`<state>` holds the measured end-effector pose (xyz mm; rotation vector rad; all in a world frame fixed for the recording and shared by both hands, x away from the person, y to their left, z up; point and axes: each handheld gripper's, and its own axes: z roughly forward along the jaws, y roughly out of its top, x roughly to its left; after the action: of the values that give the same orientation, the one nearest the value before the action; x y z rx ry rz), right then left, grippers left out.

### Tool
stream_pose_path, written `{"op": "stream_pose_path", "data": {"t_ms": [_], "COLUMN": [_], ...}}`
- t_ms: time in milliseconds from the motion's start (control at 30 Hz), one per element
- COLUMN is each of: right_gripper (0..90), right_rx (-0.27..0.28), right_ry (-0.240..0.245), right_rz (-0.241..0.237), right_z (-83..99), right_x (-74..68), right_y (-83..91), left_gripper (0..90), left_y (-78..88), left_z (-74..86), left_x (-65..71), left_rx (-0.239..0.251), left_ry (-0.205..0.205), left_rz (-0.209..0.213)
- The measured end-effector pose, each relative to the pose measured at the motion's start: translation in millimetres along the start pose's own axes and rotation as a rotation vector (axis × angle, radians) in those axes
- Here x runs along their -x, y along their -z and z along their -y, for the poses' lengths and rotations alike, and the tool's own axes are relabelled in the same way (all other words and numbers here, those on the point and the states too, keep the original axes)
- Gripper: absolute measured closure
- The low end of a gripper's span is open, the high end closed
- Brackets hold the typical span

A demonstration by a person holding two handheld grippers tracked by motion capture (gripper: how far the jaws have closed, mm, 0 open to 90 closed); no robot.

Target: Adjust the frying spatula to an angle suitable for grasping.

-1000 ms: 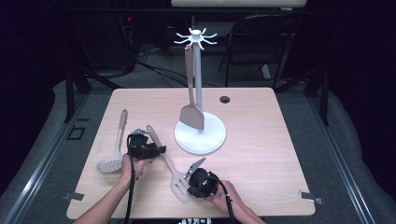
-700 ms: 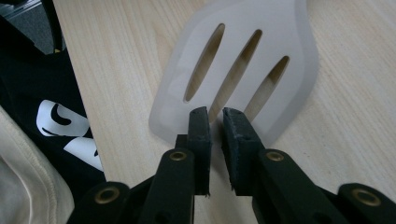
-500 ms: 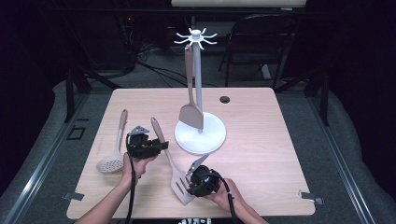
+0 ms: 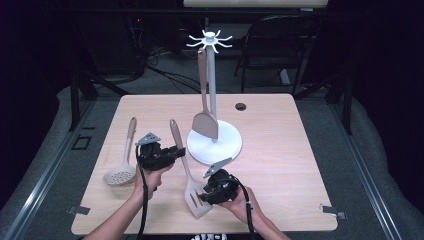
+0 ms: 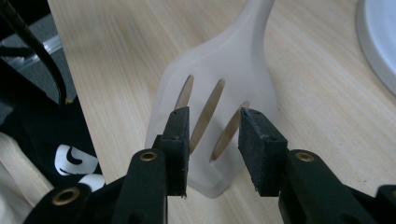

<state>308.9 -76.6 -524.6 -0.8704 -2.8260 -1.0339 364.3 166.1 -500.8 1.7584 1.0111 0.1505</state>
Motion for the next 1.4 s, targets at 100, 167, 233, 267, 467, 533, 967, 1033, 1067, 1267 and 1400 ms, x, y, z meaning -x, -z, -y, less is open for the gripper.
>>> {"op": "stream_pose_path", "data": {"t_ms": [100,167,233,267,467,533,967,1033,1067,1267,1400], "right_gripper": [62.8,62.8,62.7,62.5,60.0,60.0,75.7,76.6,76.6,76.6,76.7], "right_rx": [0.036,0.057,0.081,0.093,0.178,0.180,0.217,0.220,0.222,0.224,0.227], "right_ry": [-0.015,-0.016,-0.030,-0.037,-0.085,-0.082,-0.084,-0.095,-0.097,-0.093,-0.093], "right_rz": [0.006,0.018,0.021,0.026,-0.027,-0.025,0.011,0.011,0.013,0.034,0.035], "right_z": [-5.9,-10.9,-14.8,-15.8,-20.0,-21.6,-20.3,-19.8,-19.6,-19.3,-19.1], "right_x": [2.9,4.6,7.4,8.6,18.7,18.8,14.8,15.1,14.7,12.1,11.7], "right_y": [2.6,4.4,5.6,5.8,3.0,1.1,1.8,2.0,2.0,2.8,3.0], "left_gripper": [71.0,71.5,71.9,72.1,73.5,73.8,74.8,74.7,74.6,73.4,73.0], "left_y": [0.4,1.1,1.7,2.0,3.5,4.2,7.8,8.2,7.6,3.8,2.1], "left_z": [-2.5,-4.2,-5.8,-6.6,-10.3,-11.0,-11.0,-10.1,-9.4,-4.7,-1.6], "left_x": [5.0,8.4,11.5,13.3,21.0,23.4,31.0,29.9,30.0,31.4,32.1], "left_rx": [0.010,0.013,0.018,0.022,0.030,0.034,0.039,0.030,0.026,-0.011,-0.018], "left_ry": [-0.010,-0.024,-0.034,-0.036,-0.054,-0.060,-0.065,-0.055,-0.058,-0.069,-0.075], "left_rz": [0.017,0.029,0.042,0.050,0.085,0.099,0.171,0.178,0.178,0.186,0.189]}}
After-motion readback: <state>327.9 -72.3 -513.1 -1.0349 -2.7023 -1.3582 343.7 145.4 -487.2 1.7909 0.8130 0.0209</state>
